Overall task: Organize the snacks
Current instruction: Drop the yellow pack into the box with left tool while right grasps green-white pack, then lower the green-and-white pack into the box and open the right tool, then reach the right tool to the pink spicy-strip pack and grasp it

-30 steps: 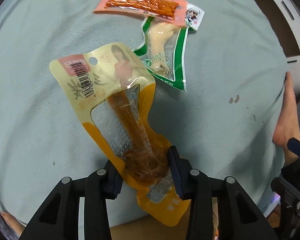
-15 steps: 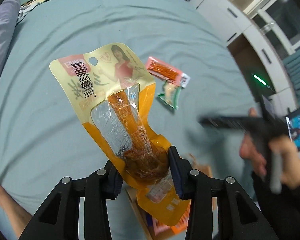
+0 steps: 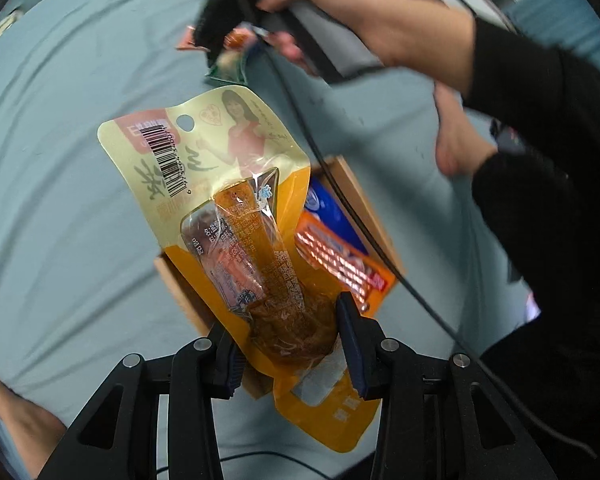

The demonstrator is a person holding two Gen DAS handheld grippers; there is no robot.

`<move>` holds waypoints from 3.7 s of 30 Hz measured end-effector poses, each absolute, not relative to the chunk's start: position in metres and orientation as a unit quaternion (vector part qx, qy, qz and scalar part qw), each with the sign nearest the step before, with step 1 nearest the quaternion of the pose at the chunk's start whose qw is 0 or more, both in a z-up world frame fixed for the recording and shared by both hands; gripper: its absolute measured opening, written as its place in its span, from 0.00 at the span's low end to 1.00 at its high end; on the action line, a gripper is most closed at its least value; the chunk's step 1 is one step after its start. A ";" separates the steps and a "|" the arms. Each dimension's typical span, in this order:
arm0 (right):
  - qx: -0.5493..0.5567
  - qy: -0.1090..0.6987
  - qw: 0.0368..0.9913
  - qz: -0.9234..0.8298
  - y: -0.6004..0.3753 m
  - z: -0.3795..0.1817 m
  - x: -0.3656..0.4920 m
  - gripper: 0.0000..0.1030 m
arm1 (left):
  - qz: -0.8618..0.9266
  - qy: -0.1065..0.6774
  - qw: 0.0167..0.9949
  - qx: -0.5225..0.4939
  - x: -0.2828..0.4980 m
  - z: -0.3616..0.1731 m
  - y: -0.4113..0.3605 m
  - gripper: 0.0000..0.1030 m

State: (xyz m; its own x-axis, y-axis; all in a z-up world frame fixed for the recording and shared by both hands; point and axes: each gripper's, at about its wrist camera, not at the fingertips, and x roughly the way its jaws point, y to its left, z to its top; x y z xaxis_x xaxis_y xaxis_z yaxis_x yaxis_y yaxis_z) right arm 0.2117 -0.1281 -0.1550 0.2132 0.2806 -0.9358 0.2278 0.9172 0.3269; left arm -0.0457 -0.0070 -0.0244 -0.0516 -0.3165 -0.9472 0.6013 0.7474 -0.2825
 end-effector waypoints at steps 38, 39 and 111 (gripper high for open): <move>0.166 0.697 0.642 0.273 -0.083 -0.107 0.053 0.14 | -0.192 0.430 0.868 0.158 -0.077 0.081 0.026 0.76; 0.174 0.695 0.643 0.269 -0.083 -0.107 0.056 0.15 | -0.192 0.430 0.868 0.158 -0.077 0.082 0.027 0.76; 0.015 0.577 0.813 0.079 -0.118 -0.183 0.235 0.28 | -0.203 0.564 0.787 0.145 -0.033 -0.009 0.028 0.78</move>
State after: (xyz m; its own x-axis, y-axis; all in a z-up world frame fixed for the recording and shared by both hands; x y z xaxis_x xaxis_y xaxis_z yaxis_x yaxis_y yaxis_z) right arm 0.2350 -0.1183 -0.1834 0.3220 0.1461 -0.9354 -0.1123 0.9869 0.1156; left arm -0.0334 0.0281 -0.0089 0.2815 -0.1571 -0.9466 0.4832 0.8755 -0.0015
